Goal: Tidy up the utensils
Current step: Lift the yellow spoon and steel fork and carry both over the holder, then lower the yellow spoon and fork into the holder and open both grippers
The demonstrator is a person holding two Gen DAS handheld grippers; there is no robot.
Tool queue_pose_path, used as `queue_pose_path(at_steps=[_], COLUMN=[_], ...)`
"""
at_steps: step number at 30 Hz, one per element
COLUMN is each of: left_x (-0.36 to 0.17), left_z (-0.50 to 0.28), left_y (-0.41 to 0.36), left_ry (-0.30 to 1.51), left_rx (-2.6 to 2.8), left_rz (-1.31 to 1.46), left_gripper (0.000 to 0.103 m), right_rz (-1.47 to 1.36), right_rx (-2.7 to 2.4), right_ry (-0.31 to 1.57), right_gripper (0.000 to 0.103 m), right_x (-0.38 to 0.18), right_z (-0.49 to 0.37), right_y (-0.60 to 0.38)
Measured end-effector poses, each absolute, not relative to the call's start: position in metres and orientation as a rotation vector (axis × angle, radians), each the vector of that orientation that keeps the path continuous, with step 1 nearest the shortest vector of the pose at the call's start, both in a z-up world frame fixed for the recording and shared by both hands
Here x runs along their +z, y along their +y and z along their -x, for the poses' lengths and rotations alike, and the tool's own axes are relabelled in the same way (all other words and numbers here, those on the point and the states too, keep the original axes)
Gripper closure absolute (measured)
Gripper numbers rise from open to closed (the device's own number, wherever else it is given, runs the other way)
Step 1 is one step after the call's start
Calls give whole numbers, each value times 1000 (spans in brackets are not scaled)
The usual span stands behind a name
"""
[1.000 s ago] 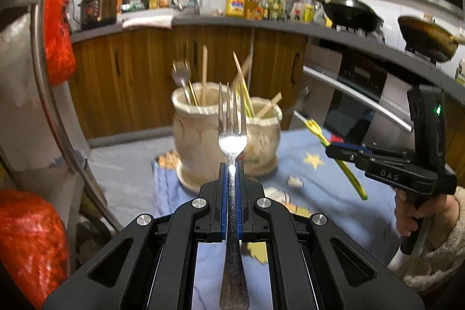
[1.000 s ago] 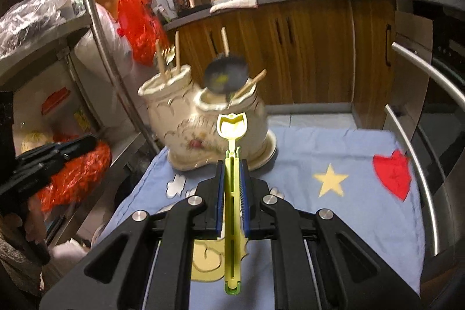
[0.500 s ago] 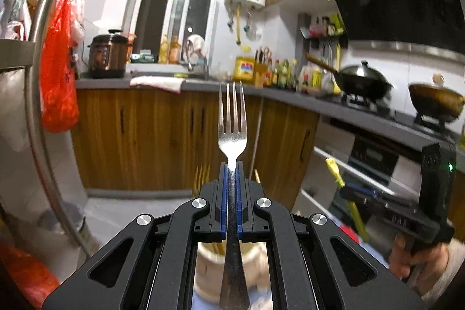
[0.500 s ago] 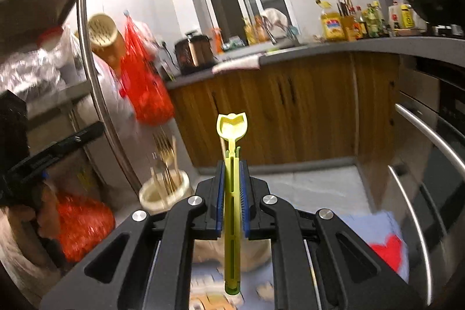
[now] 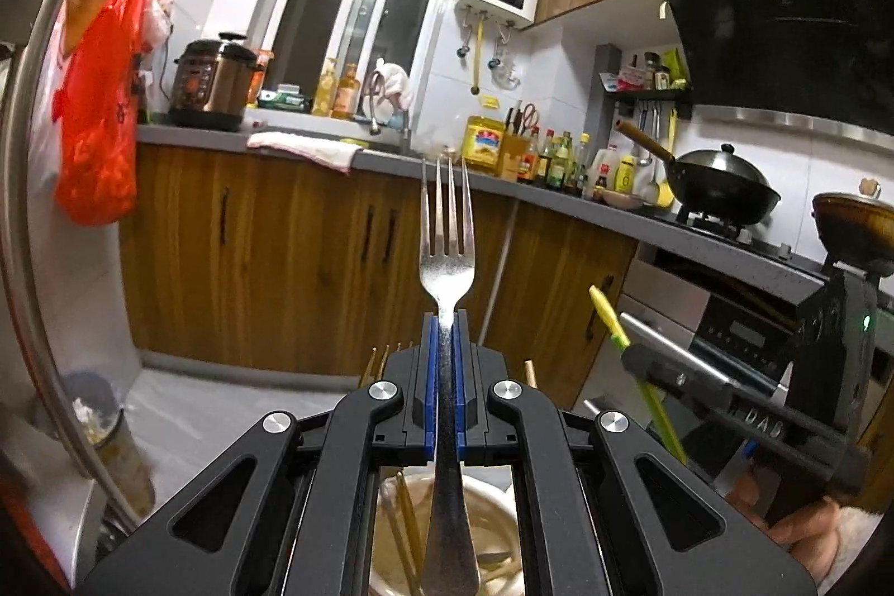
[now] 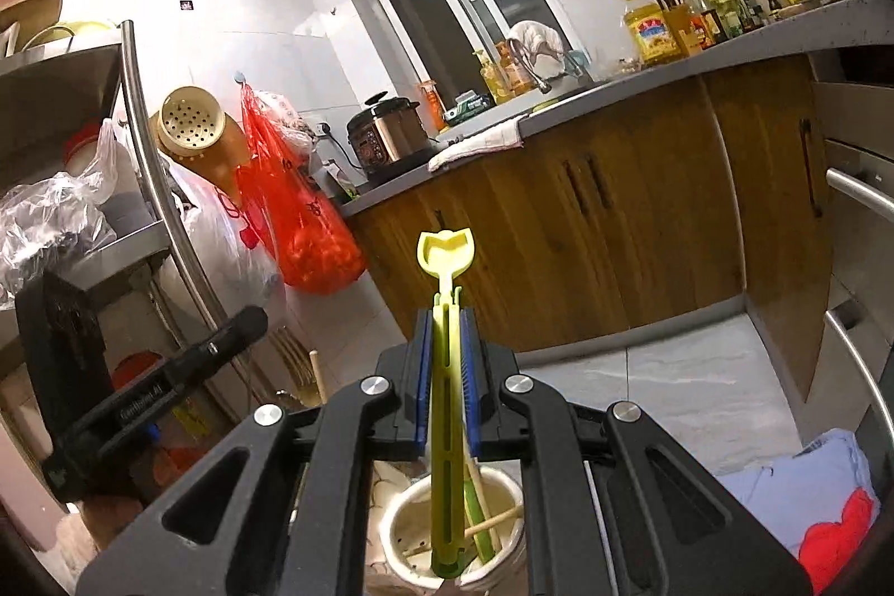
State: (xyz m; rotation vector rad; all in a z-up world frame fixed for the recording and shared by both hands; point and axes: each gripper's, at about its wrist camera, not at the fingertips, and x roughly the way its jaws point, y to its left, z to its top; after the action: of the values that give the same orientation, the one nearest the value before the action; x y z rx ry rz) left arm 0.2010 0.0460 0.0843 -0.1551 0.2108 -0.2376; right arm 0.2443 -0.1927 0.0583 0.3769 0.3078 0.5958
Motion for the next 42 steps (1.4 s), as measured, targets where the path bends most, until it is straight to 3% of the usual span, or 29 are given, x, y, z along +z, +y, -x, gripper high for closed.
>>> queue_pose_path(at_steps=[19, 42], left_x=[59, 47], left_z=[-199, -187], left_y=[51, 56], left_ry=[195, 272], left_rx=[-279, -309], left_rz=[148, 144], left_gripper=[98, 98], right_rz=[-473, -314], right_rx=[709, 666], right_ry=[389, 356], right_gripper=[93, 94], right_x=[8, -2], right_z=[-281, -247], right_y=[-175, -177])
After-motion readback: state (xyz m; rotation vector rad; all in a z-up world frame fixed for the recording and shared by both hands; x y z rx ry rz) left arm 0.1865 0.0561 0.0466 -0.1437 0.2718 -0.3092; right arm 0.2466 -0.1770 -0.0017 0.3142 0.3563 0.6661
